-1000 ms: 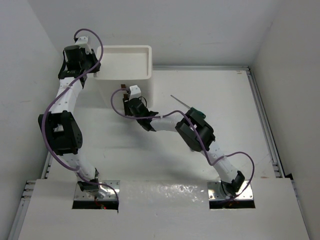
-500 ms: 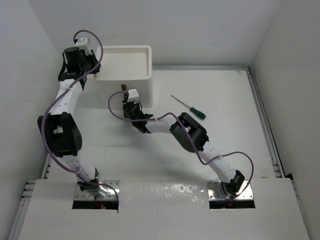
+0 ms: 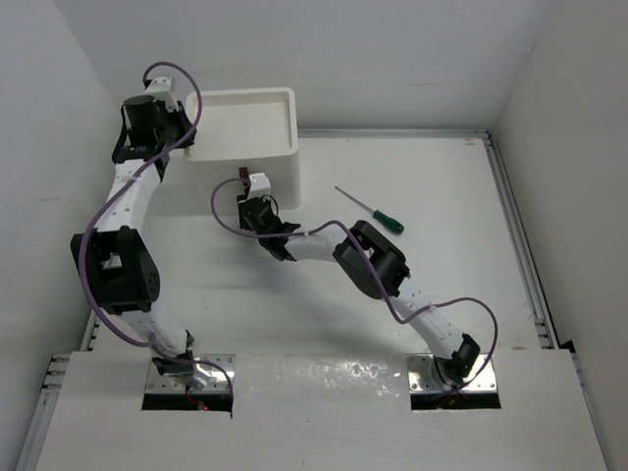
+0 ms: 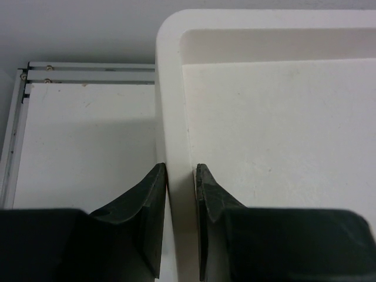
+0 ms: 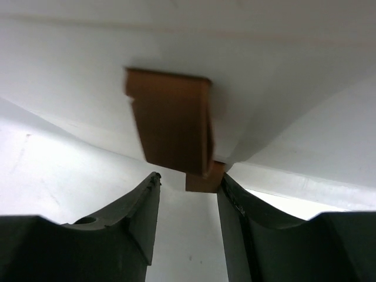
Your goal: Sort the tools into containers
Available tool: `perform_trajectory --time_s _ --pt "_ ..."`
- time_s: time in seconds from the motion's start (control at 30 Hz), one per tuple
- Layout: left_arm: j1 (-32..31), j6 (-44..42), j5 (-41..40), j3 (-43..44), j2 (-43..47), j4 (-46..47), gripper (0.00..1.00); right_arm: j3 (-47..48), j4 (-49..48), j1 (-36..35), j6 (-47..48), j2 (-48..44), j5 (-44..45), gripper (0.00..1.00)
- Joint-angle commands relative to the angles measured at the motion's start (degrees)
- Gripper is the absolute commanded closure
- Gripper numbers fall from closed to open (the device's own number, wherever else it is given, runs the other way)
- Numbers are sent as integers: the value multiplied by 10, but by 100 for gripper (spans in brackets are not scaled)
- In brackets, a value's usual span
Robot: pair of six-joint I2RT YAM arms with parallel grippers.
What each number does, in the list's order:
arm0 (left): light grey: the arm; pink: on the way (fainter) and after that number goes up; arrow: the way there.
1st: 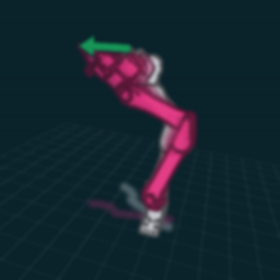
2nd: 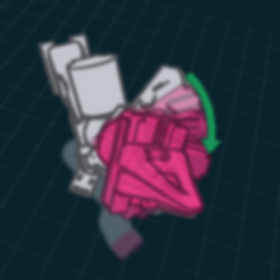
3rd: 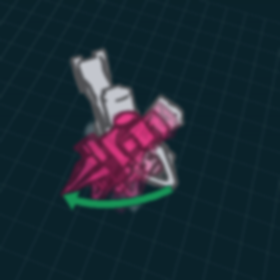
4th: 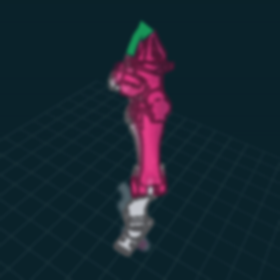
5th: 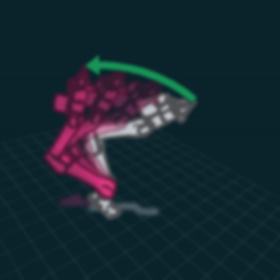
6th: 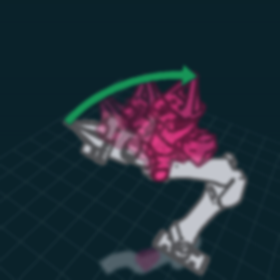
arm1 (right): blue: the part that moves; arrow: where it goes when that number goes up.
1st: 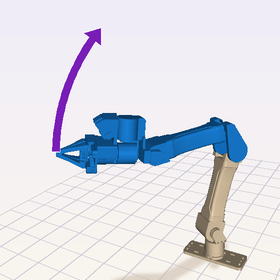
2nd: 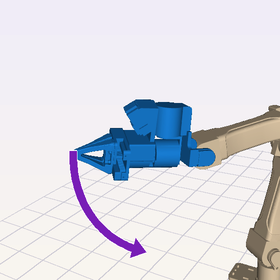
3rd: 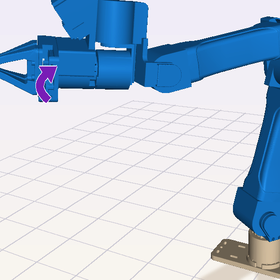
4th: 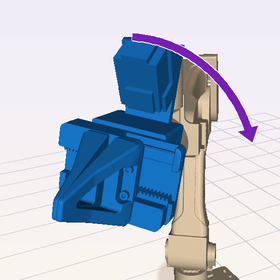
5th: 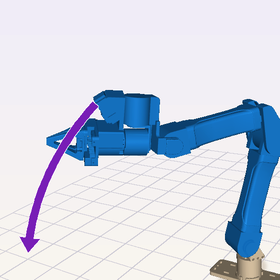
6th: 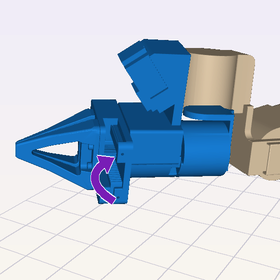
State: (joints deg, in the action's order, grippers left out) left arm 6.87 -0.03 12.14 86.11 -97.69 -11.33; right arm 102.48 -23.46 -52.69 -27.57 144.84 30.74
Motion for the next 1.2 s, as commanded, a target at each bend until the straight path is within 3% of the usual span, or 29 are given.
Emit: perform_trajectory --time_s 0.0,0.13,0.27,0.33,0.63,0.87,1.07,1.17 --pt "-31 -15 109 -40 3 -228 100 52 -70 43 2 -34 -9 57" --pt "-31 -17 111 -37 4 -235 100 40 -71 48 -10 -38 8 71" --pt "-32 -20 108 -25 0 -239 100 33 -58 53 -10 -44 28 95" --pt "-31 -19 106 -16 -1 -242 100 22 -58 57 -11 -51 40 100" --pt "-35 -13 100 -1 5 -240 100 -129 -127 72 30 -141 -1 100" --pt "-38 -13 87 12 -10 -234 68 -201 -142 72 52 -178 -71 100" --pt "-40 -8 70 28 -30 -228 54 -253 -152 72 61 -205 -110 100" --pt "-41 -5 68 39 -42 -222 52 -282 -153 72 73 -220 -124 100"
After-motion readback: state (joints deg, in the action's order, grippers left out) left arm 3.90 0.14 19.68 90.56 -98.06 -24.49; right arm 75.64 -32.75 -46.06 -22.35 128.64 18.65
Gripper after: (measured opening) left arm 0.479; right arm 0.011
